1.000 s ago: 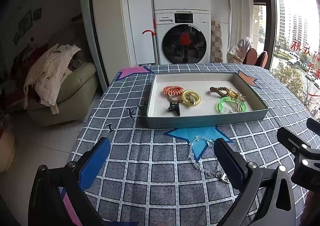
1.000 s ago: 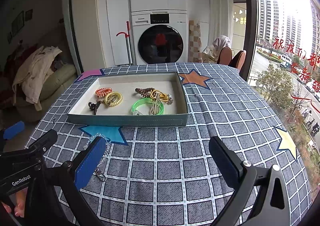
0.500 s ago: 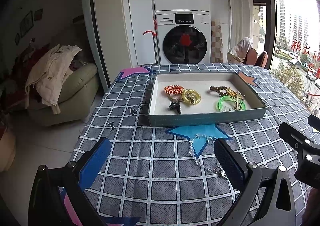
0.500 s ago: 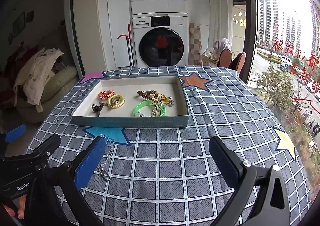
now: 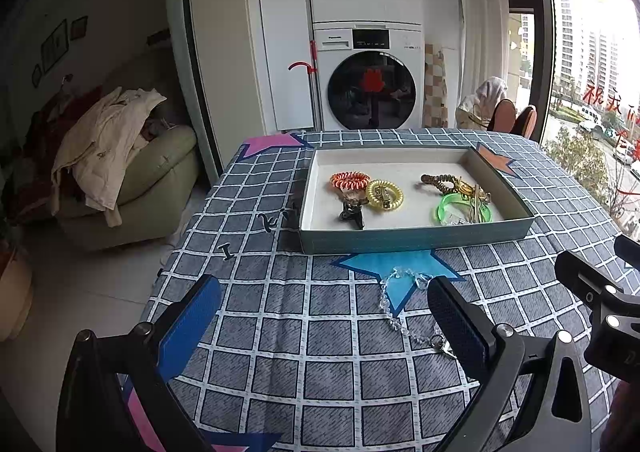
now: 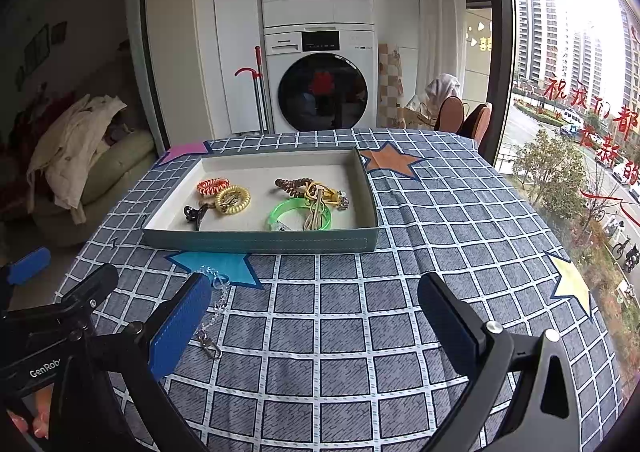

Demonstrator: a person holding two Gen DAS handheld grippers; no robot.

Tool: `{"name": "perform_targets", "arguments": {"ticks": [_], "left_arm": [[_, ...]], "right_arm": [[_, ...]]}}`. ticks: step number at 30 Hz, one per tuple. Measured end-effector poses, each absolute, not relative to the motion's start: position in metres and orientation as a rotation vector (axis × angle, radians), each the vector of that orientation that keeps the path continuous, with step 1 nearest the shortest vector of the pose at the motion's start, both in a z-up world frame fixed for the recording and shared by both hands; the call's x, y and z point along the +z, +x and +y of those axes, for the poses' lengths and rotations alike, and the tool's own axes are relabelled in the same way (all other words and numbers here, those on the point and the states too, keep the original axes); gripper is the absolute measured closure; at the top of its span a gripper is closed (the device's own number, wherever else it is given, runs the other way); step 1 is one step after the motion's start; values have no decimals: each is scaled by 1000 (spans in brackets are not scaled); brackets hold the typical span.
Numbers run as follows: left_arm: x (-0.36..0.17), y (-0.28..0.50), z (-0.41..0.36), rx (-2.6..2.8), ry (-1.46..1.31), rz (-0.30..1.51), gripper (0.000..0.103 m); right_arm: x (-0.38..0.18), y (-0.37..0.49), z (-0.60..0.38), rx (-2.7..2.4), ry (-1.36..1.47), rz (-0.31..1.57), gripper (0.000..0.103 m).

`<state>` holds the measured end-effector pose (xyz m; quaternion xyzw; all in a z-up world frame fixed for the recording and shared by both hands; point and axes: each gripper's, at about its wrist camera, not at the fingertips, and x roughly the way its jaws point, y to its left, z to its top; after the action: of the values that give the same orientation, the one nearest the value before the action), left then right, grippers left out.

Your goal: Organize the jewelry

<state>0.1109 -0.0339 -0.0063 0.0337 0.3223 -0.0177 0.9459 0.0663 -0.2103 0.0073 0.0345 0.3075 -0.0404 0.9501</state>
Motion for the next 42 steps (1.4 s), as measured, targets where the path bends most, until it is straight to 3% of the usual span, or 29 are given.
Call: {"name": "perform_targets", "arguments": {"ticks": [42], "left_arm": [[-12, 117, -35, -34, 76, 682, 0]], "right_arm": [[8, 71, -209, -70, 74, 639, 0]]}}
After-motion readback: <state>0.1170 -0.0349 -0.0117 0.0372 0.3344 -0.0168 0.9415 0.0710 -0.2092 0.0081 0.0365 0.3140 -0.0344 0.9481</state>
